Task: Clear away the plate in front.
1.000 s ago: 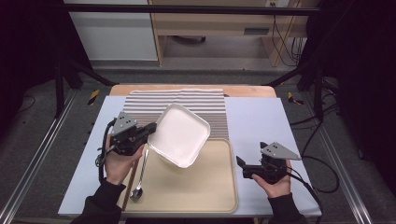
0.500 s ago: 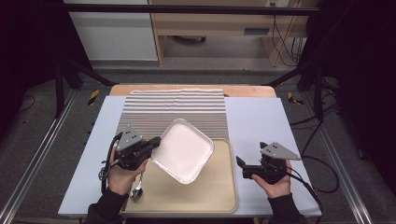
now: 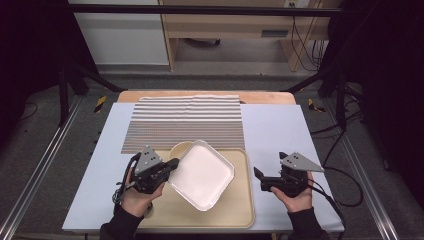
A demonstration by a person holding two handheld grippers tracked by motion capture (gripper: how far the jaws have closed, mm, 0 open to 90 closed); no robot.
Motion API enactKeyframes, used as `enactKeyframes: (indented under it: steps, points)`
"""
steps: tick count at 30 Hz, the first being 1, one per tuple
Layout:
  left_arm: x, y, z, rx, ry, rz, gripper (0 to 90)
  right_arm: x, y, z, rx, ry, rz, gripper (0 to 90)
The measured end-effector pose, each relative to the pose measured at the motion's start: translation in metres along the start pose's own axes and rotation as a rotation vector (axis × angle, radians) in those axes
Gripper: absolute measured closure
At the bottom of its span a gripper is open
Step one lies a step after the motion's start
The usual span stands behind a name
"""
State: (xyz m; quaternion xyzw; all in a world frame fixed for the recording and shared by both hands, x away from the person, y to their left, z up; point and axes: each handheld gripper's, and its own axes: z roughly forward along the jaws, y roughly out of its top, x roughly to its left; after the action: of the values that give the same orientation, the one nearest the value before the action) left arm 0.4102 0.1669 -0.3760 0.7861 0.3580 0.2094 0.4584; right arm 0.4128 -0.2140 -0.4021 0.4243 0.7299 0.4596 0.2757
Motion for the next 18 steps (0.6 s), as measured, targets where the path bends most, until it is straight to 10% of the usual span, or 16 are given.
enactKeyframes:
  steps: [18]
  points:
    - [-0.031,-0.008,0.023,0.065,-0.038,0.049,88.7,-0.001,0.001,-0.002,-0.007,0.001,0.001,3.0]
